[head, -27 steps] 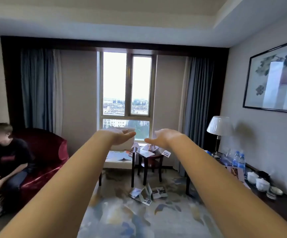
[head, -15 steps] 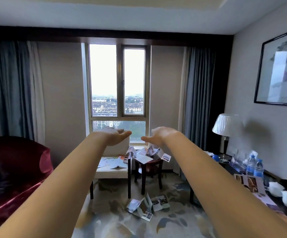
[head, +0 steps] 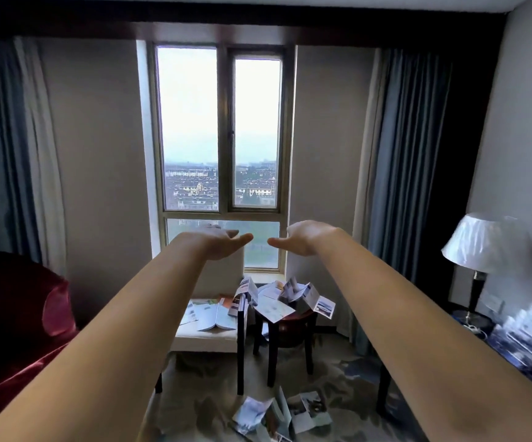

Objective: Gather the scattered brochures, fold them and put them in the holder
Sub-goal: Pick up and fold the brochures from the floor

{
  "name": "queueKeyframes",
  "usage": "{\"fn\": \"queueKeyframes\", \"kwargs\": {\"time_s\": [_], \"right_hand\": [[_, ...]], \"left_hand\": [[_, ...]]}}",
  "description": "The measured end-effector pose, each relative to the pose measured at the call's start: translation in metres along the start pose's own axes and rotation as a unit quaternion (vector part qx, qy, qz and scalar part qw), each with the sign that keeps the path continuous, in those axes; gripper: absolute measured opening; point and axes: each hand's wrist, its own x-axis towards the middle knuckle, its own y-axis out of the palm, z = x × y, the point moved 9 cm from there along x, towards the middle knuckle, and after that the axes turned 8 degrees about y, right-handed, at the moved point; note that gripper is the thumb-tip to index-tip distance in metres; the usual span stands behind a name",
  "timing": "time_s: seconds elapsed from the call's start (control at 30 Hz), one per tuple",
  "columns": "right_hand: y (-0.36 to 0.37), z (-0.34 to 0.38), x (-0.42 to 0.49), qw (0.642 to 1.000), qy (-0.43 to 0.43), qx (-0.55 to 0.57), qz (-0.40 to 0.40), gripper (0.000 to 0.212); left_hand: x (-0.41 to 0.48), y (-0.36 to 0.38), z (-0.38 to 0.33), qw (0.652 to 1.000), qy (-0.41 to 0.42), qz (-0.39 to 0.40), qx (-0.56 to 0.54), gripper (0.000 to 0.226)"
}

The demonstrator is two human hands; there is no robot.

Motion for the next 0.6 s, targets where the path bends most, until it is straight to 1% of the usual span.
{"fn": "queueKeyframes", "kwargs": {"time_s": [0.13, 0.27, 0.5, 0.6], "right_hand": [[0.017, -0.007, 0.093, 1.0, 0.003, -0.008, 0.001, 0.078], [0.031, -0.018, 0.184, 0.999, 0.029, -0.015, -0.006, 0.077], [0.019, -0.055, 0.337, 0.996, 0.082, -0.014, -0.028, 0.076], [0.021, -0.079, 0.393, 0.995, 0.1, -0.008, -0.02, 0.076]], "left_hand": [[0.097, 0.011, 0.018, 1.0, -0.002, 0.006, 0.014, 0.078], [0.194, 0.013, 0.029, 1.0, 0.013, -0.004, 0.011, 0.077], [0.37, -0.006, 0.036, 0.997, 0.052, -0.017, 0.056, 0.077], [0.433, -0.001, 0.026, 0.996, 0.073, 0.003, 0.056, 0.077]]}}
